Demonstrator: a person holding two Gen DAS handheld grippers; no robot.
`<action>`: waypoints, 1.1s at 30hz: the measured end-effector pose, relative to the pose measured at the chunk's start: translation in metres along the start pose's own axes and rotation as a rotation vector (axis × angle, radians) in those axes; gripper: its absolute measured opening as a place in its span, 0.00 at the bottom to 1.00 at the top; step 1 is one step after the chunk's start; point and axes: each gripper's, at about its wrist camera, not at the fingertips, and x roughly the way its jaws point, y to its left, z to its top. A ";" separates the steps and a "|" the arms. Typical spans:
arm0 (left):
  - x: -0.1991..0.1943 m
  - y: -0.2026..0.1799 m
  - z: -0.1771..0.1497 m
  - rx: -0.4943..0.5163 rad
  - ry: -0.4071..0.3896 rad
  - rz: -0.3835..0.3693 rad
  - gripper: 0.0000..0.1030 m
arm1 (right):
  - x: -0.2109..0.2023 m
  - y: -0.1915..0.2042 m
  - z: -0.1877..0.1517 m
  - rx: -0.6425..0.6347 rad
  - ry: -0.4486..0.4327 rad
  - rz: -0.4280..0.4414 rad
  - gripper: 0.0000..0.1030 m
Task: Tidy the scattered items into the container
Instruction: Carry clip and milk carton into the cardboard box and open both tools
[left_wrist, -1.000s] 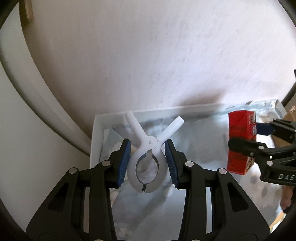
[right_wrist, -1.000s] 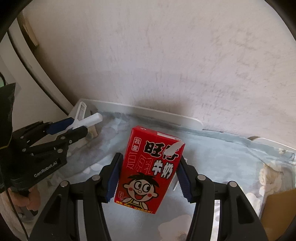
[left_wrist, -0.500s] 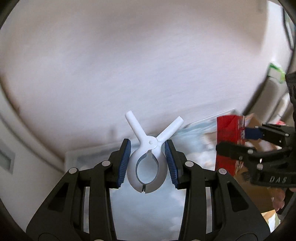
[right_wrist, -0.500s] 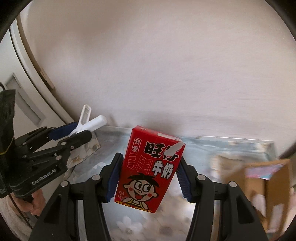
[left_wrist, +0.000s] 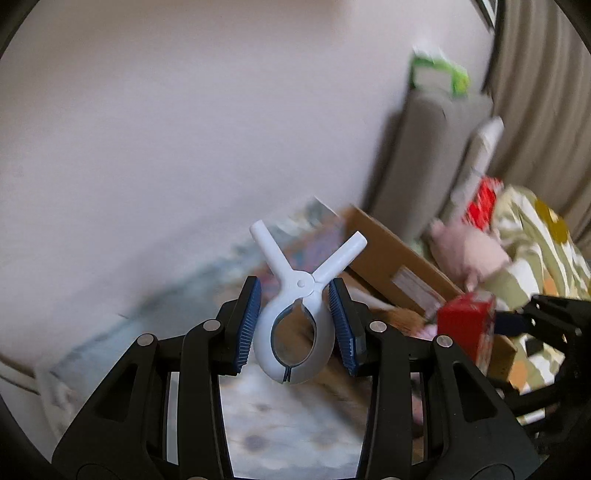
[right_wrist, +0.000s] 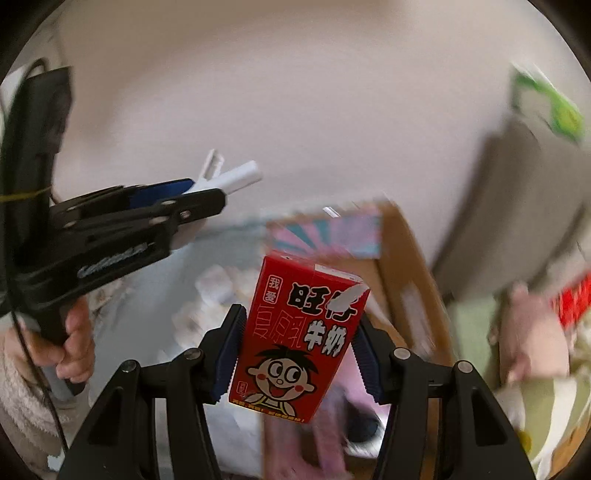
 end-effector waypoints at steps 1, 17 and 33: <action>0.025 -0.007 0.002 0.007 0.034 -0.014 0.34 | -0.001 -0.009 -0.011 0.023 0.015 -0.001 0.51; 0.027 -0.037 -0.047 0.026 0.141 -0.079 0.99 | -0.001 -0.083 -0.051 0.069 0.127 -0.042 0.53; -0.063 0.063 -0.040 -0.121 -0.025 0.061 0.99 | -0.036 -0.076 -0.031 0.062 -0.096 -0.052 0.74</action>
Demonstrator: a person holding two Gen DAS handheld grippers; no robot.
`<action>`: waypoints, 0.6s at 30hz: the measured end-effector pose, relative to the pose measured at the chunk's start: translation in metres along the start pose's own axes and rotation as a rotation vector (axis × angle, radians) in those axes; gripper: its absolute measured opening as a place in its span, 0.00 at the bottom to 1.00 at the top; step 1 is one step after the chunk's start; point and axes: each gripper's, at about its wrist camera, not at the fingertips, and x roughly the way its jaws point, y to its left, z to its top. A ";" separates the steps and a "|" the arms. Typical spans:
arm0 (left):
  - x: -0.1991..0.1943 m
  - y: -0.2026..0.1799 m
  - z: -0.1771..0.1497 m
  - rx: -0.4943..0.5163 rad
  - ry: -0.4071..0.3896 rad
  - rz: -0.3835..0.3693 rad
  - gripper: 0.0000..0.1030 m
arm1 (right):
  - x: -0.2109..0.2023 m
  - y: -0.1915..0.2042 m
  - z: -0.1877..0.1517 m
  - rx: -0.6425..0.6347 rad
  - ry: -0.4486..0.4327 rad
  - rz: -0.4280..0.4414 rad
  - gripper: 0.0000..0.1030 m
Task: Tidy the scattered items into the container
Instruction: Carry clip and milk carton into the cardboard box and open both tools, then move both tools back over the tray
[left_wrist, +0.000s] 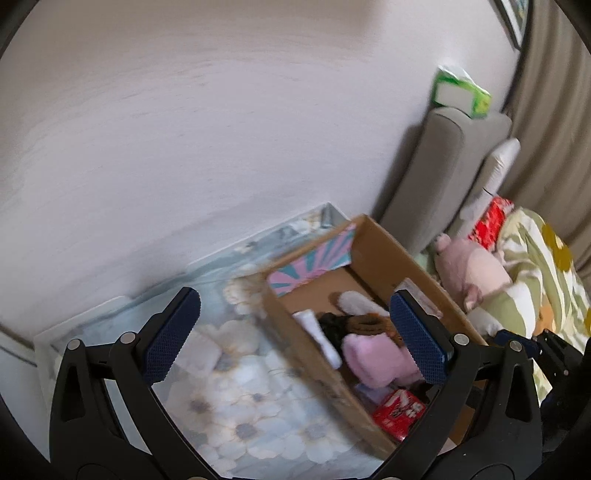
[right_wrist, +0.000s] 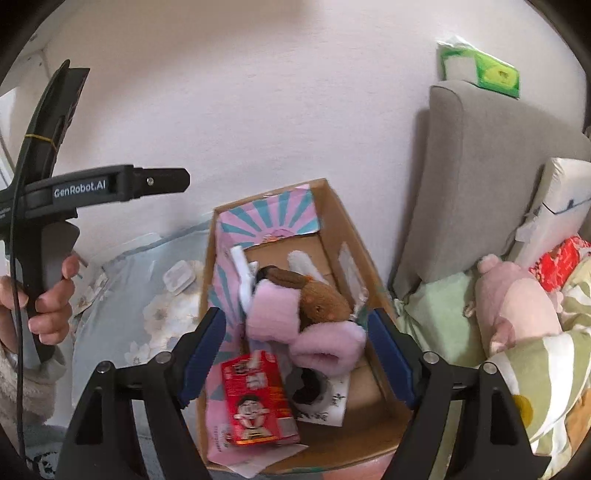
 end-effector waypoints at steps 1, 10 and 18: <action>-0.004 0.007 0.000 -0.013 -0.005 0.007 0.99 | 0.001 0.003 0.001 -0.007 -0.001 0.003 0.74; -0.023 0.053 -0.015 -0.115 -0.015 0.063 0.99 | 0.010 0.028 0.014 -0.023 -0.019 0.111 0.74; -0.050 0.108 -0.037 -0.223 -0.032 0.189 0.99 | 0.022 0.073 0.024 -0.128 -0.014 0.190 0.74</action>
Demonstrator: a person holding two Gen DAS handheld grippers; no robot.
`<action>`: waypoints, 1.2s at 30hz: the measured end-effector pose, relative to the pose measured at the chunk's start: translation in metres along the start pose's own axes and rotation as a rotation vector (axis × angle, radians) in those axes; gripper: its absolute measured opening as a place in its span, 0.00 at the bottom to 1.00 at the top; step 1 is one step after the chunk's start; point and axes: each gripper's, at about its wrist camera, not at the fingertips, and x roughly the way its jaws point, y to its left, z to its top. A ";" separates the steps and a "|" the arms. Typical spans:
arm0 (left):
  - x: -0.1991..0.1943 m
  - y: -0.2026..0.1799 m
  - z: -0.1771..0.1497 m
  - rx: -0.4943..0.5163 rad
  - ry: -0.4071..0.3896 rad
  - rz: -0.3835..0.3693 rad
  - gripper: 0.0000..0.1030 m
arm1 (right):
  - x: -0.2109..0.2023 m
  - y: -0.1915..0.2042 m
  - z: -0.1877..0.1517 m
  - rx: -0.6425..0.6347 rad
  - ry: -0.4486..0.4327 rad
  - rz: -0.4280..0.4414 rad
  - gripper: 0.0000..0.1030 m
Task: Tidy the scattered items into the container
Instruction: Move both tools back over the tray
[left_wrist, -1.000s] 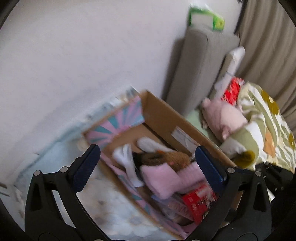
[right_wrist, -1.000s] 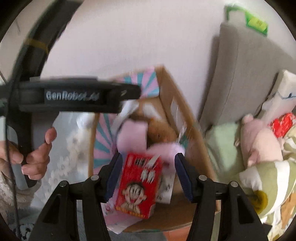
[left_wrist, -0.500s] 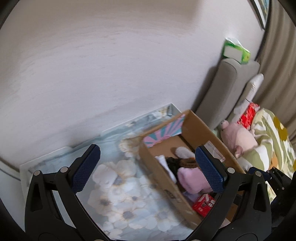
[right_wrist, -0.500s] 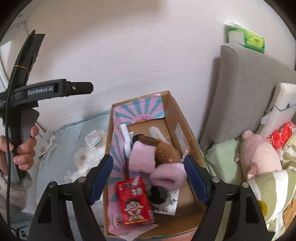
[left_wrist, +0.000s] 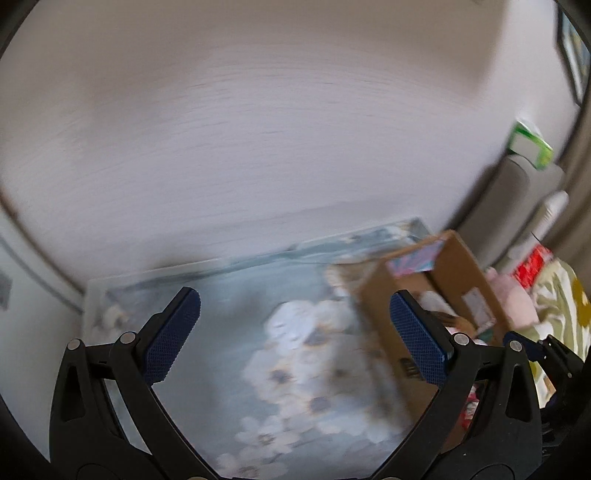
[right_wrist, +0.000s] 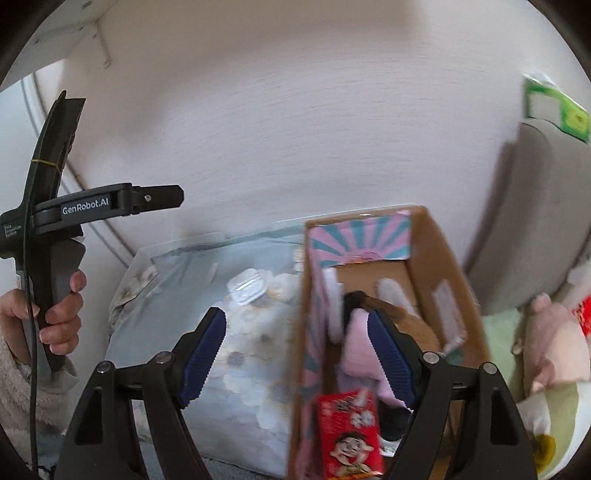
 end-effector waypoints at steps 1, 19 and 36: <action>-0.001 0.013 -0.002 -0.026 0.004 0.026 0.99 | 0.003 0.004 0.001 -0.009 0.002 0.012 0.74; 0.090 0.099 -0.042 -0.106 0.270 0.137 0.99 | 0.124 0.083 0.044 -0.366 0.322 0.090 0.74; 0.200 0.110 -0.052 -0.156 0.436 0.001 0.86 | 0.256 0.086 0.031 -0.478 0.675 0.101 0.74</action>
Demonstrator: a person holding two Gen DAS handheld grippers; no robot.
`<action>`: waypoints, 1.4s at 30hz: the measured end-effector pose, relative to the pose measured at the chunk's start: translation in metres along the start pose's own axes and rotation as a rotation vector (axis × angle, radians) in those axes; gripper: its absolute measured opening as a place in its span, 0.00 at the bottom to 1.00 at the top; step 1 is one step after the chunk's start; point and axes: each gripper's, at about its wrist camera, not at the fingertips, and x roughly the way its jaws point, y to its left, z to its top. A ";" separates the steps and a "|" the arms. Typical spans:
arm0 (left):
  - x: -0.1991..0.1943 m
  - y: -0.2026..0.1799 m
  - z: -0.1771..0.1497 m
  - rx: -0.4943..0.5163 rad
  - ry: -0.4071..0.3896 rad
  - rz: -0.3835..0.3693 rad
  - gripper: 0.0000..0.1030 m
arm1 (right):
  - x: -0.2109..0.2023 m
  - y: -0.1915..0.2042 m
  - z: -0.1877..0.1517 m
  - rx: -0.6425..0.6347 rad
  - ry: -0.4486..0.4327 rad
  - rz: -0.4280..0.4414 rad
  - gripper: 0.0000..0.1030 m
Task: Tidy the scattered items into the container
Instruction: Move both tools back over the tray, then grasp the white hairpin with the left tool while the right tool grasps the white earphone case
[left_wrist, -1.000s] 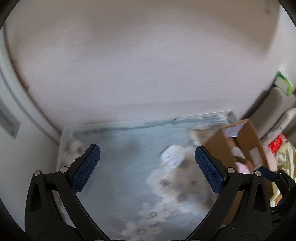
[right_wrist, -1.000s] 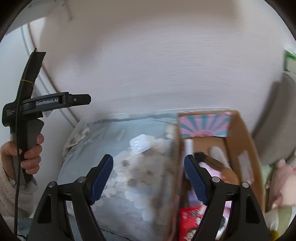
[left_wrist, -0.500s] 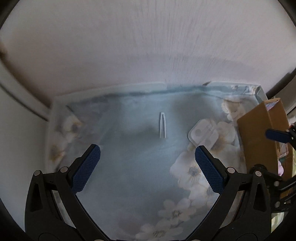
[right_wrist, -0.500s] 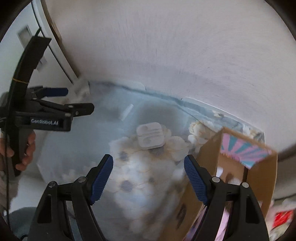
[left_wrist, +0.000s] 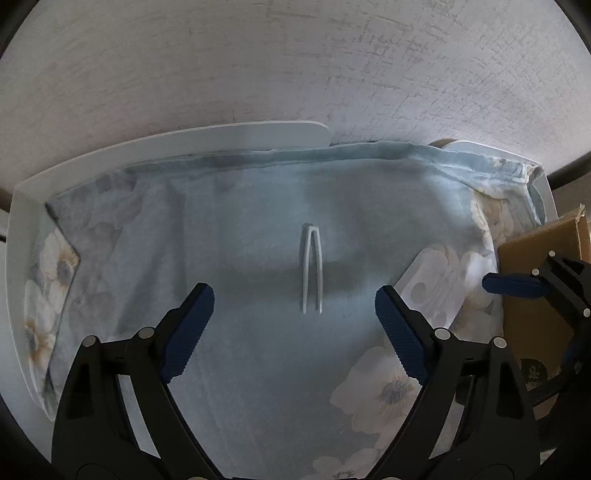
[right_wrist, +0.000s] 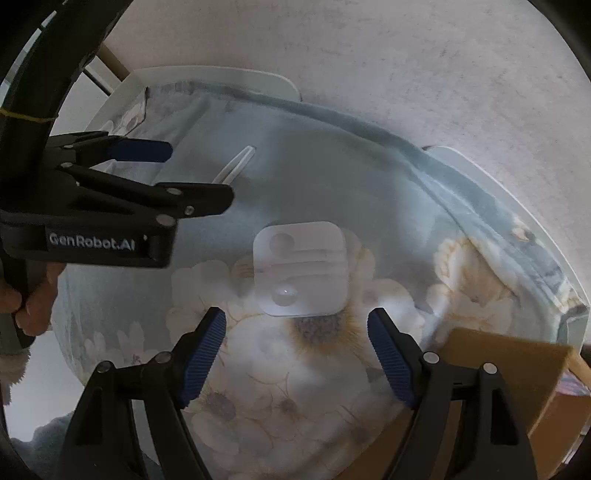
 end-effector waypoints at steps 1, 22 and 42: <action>0.001 -0.003 0.001 0.004 0.002 -0.001 0.86 | 0.001 0.000 0.001 -0.006 0.005 -0.002 0.74; 0.002 -0.025 -0.013 0.044 -0.018 0.091 0.25 | 0.022 0.000 -0.004 -0.064 0.125 -0.019 0.61; -0.023 -0.060 -0.045 0.152 -0.069 0.091 0.08 | 0.004 -0.017 -0.038 0.027 0.066 0.001 0.54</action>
